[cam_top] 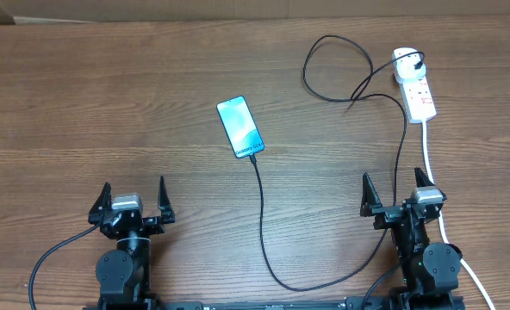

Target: Plug charger to phone and switch on socket

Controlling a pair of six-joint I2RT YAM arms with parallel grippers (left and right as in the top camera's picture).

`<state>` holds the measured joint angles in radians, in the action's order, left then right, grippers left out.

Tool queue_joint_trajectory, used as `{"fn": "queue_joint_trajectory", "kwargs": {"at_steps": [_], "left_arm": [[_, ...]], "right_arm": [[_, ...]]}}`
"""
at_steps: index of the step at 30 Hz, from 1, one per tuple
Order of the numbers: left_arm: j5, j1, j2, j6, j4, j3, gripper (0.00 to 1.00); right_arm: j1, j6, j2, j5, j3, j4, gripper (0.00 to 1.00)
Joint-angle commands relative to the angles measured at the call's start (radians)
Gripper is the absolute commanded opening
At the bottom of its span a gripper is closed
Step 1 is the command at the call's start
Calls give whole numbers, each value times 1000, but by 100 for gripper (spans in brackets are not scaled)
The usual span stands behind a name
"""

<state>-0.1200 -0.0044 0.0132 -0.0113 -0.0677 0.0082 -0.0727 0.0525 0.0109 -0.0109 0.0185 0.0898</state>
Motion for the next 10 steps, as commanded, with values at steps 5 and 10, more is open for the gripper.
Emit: {"fn": "queue_joint_trajectory", "kwargs": {"at_steps": [5, 10], "left_arm": [[2, 6, -10, -23, 0, -3, 100], [2, 6, -10, -23, 0, -3, 100]], "right_arm": [[0, 1, -8, 10, -10, -5, 100], [0, 1, -8, 10, -10, -5, 100]]}}
